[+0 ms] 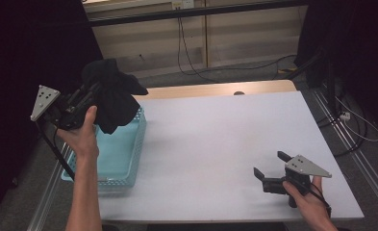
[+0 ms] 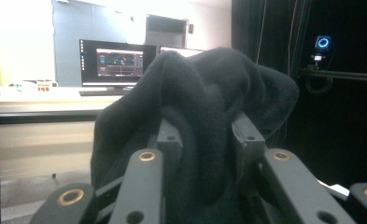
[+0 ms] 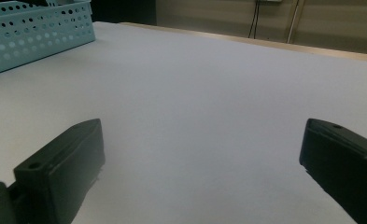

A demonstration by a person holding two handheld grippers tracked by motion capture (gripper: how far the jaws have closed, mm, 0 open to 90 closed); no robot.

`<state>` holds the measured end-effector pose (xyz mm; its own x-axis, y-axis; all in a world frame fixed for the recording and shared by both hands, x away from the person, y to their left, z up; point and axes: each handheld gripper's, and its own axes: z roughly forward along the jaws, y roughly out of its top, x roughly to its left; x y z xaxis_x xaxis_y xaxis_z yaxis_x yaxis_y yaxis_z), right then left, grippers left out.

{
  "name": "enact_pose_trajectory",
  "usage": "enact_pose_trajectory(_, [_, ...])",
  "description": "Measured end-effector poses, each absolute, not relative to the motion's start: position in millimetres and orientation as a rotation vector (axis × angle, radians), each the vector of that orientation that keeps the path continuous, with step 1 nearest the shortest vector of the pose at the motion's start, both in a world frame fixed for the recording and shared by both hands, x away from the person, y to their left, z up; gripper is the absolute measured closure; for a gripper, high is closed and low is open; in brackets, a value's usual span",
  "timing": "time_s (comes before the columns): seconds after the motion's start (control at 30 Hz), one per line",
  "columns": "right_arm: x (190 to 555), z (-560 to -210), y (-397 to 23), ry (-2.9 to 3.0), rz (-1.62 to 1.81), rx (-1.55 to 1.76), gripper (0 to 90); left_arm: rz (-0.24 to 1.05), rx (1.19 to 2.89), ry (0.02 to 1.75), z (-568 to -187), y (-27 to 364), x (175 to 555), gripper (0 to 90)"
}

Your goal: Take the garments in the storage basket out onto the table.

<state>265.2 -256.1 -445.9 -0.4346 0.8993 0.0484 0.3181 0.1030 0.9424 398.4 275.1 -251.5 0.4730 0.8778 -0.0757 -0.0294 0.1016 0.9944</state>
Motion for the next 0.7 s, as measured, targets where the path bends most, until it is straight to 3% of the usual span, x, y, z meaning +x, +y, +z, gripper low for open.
enact_pose_trajectory(0.7, [264.9,-446.1,-253.0,1.828,1.360,1.134,0.0,0.770,1.343,0.737,-223.7,227.4,401.8,70.2])
